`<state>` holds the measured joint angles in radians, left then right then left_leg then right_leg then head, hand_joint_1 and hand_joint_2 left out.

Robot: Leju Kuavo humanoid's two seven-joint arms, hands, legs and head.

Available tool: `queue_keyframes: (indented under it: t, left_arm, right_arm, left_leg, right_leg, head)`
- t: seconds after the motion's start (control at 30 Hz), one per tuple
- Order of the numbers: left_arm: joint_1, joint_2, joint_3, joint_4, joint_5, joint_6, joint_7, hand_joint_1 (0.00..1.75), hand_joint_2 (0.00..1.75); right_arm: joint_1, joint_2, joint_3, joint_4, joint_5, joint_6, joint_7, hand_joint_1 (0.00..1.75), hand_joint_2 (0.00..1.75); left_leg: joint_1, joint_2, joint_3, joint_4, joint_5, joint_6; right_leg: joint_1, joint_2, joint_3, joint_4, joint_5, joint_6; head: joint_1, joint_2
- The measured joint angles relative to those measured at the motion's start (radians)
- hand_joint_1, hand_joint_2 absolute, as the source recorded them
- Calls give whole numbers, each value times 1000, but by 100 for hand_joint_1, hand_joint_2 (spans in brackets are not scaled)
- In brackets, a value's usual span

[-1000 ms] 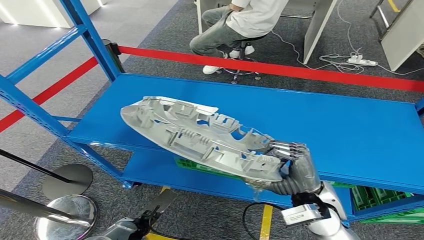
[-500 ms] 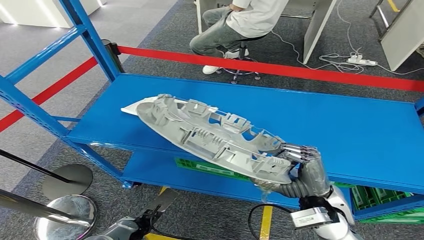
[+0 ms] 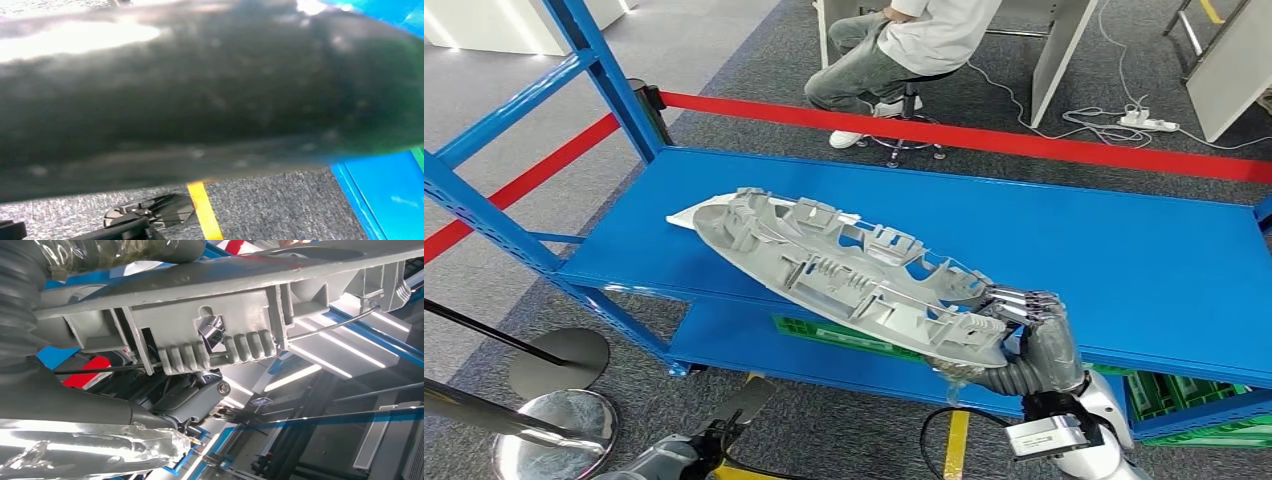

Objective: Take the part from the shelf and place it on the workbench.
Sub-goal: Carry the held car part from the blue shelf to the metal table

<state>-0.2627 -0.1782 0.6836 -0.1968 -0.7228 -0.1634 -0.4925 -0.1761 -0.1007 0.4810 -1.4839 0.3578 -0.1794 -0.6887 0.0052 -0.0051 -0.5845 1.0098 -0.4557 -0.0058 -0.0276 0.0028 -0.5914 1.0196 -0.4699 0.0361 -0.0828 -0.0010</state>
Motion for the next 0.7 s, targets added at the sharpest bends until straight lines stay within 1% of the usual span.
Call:
queue_keyframes:
  t: [0.7]
  left_arm:
    - [2, 5, 0, 0, 3, -3, 0, 0, 0]
  right_arm:
    - [-13, 0, 0, 1, -2, 1, 0, 175, 175]
  left_leg:
    - [0, 0, 0, 0, 0, 0]
  right_leg:
    - [0, 0, 0, 0, 0, 0]
  head:
    - [0, 0]
